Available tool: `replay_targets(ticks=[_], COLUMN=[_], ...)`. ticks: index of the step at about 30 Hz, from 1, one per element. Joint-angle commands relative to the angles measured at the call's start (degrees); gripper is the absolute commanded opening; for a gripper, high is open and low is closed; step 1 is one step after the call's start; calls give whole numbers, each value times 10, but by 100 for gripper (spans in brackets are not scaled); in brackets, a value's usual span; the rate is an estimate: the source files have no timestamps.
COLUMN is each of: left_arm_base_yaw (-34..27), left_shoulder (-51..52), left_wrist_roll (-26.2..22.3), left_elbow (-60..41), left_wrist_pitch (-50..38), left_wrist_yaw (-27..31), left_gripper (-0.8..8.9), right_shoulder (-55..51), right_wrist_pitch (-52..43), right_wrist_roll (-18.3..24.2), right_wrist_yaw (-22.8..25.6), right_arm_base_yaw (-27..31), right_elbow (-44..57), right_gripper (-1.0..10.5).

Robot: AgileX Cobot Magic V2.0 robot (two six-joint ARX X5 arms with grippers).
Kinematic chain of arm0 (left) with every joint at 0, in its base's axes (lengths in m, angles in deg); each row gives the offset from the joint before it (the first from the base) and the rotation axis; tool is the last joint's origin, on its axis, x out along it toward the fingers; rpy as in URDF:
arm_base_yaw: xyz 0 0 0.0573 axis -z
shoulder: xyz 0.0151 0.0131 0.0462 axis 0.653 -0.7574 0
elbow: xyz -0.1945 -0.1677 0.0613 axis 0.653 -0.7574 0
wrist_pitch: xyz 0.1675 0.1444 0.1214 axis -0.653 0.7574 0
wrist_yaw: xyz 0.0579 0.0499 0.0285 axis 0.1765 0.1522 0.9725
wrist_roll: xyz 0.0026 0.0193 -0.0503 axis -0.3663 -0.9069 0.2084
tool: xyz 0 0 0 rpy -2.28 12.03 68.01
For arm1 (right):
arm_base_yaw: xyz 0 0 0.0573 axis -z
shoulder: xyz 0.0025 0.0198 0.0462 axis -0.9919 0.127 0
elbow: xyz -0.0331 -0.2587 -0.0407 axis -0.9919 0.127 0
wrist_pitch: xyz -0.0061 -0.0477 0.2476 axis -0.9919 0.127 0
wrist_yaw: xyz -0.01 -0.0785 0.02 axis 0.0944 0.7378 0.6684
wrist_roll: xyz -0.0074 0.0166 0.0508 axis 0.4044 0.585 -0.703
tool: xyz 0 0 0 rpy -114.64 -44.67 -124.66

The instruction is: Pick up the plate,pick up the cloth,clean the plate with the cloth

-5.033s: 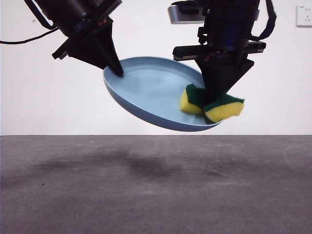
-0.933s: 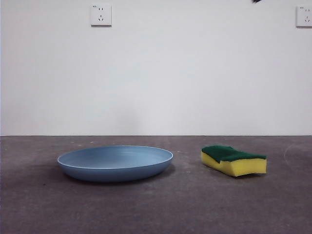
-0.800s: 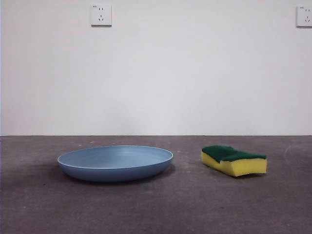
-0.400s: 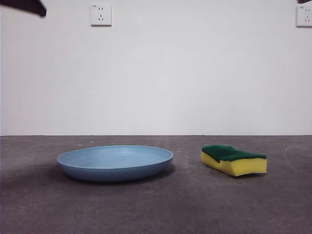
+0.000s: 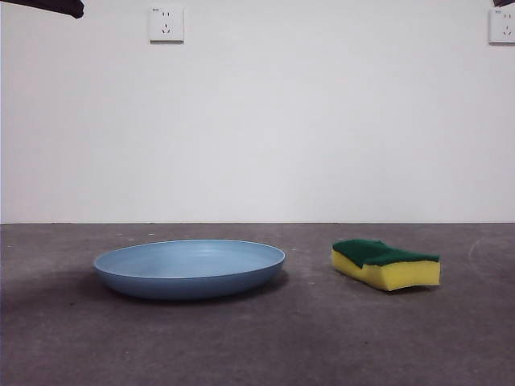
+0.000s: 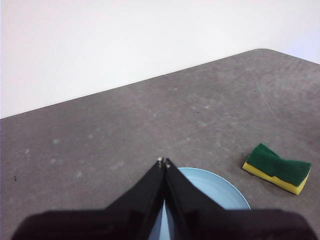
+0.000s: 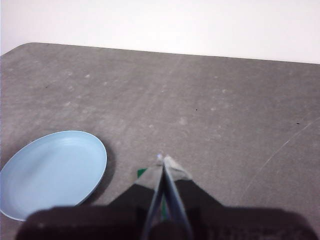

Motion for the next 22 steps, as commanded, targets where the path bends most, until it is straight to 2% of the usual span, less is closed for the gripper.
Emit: replay_targets(ticks=[1, 12, 15, 18, 22], left_arm_base_yaw=[1, 1, 0, -16, -53], left_shoulder=[0, 0, 11, 26, 63], left_wrist_roll=[3, 3, -14, -36, -46], left_elbow=[0, 0, 0, -1, -13], left_wrist_pitch=[-2, 2, 19, 21, 23], left_wrist_yaw=[1, 1, 6, 21, -11], left_gripper=[-3, -3, -3, -3, -3], right_shoulder=[-1, -1, -1, -1, -1], right_wrist_pitch=[-5, -5, -5, -5, -5], right_wrist_roll=[-7, -7, -7, -7, -7], right_wrist_yaw=[2, 2, 2, 2, 2], right_arm_base_yaw=[-1, -1, -1, -1, -1], right_elbow=[5, 5, 5, 5, 5], right_gripper=[-1, -1, -1, -1, -1])
